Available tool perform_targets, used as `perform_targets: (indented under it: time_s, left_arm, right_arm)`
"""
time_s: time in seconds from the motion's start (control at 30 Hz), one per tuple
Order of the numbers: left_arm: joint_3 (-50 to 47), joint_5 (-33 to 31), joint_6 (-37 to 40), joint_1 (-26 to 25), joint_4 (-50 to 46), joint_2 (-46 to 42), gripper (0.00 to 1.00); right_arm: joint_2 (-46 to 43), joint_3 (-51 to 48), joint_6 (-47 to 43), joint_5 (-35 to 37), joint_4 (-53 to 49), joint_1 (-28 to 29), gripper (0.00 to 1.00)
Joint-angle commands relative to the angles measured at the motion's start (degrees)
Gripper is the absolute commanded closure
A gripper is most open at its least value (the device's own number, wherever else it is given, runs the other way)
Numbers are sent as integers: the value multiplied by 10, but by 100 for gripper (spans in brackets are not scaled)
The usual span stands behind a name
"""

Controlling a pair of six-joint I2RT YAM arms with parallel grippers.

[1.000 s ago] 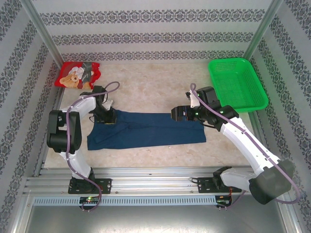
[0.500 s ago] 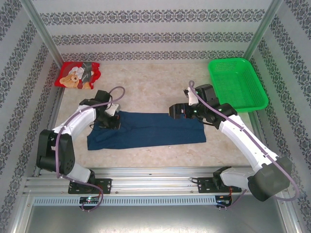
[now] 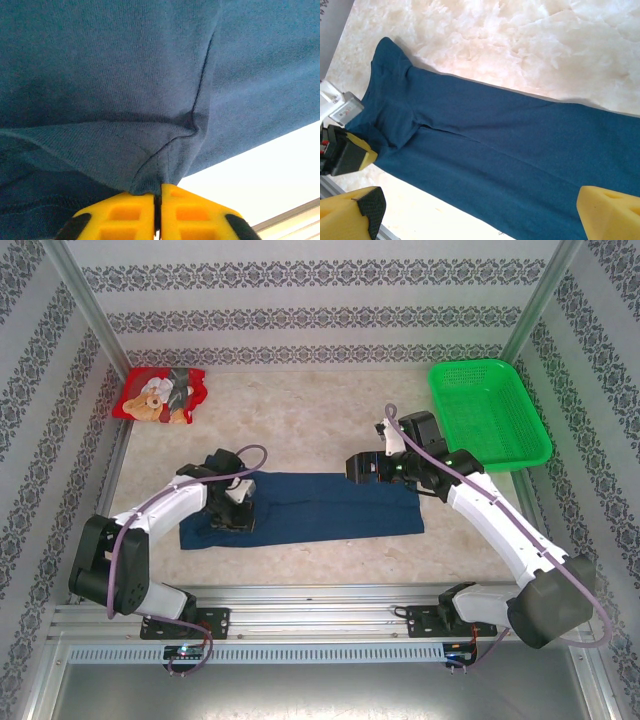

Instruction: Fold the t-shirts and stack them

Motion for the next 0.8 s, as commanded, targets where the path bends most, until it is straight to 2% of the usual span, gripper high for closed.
perform_targets:
  time_s: [0.0,0.17,0.2,0.27,0.33,0.4,0.53,0.63,0.7,0.77]
  left_arm:
    - [-13,22,-41,-14,6,2,85]
    - [-20,48,-78,-33,-1,2,78]
    - [-22,60,-89,-33,-3,0,75]
    - [-25,85,-105,-37,-10,-9,61]
    - [-24,98,-119,-38,-16,-38,60]
    - [-5,78,-133,-34,-24,-82,59]
    - [57,29,-181,0,-5,-138,47]
    - [80,-26,-230,38,8,-120,45]
    - [58,-41,-271,68,28,-87,54]
    - [24,-77,-304,79,48,-49,66]
  right_arm:
    - [5,17,-9,0,-4,6,2]
    - [18,21,-5,8,-10,6,2]
    - [22,22,-5,12,-10,6,2]
    - [29,23,-2,16,-11,6,2]
    - [42,26,1,24,-12,5,2]
    - [66,38,5,39,-29,6,2]
    - [133,68,18,55,-53,6,2]
    - [195,92,38,60,-56,7,2]
    - [249,116,54,67,-66,7,4]
    - [311,153,78,85,-90,7,14]
